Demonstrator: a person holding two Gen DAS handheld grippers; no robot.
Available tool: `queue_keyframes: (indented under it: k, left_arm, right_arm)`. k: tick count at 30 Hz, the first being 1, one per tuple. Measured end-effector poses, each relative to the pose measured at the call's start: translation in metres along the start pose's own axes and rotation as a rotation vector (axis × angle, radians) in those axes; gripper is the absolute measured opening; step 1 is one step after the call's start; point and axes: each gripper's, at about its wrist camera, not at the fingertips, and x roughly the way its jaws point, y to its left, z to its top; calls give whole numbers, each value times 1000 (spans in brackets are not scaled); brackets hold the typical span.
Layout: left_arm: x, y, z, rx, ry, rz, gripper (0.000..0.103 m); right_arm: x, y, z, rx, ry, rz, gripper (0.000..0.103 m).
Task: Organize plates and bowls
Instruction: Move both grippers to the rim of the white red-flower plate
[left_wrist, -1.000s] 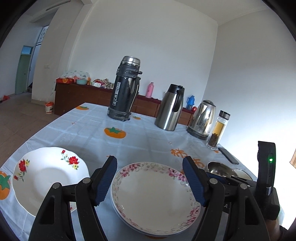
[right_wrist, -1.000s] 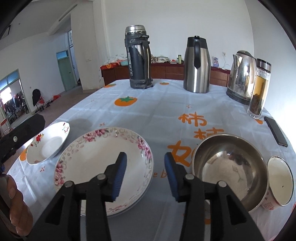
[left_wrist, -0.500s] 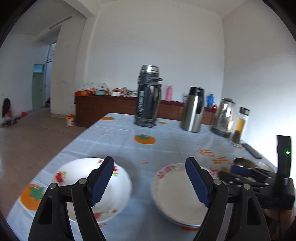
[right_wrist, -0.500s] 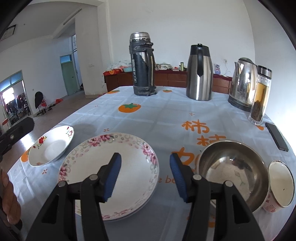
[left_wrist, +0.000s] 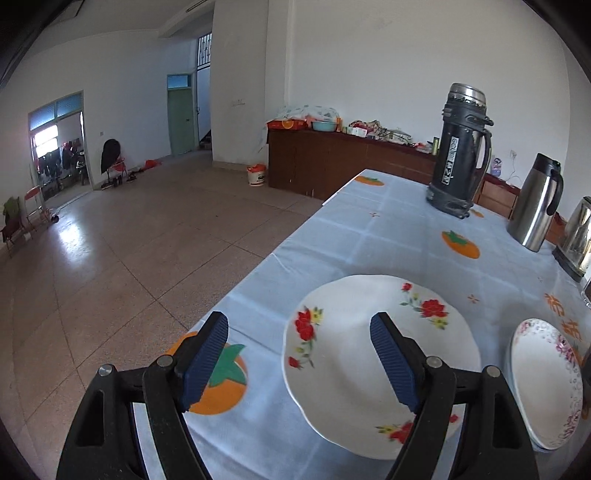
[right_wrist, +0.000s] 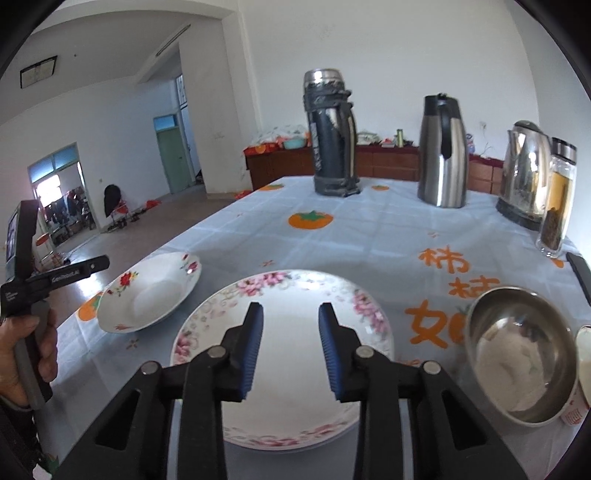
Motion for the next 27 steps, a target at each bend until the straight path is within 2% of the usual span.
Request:
queue_keyframes:
  k: [6,11,19,27]
  left_arm:
    - [20,-3,0,1,34,14,81]
    - [32,-2,-5,11,67,-7,81]
    - [36,-5,-7,0,87,-46,81]
    - [42,-6,-10,19,117,-20,81]
  right_arm:
    - [8,29,6,-38,49,32,27]
    - [26,57,18,-56,105,80,27]
    - [86,102,36,-117,189,46,27]
    - [124,122,34,-164,268,-16,26]
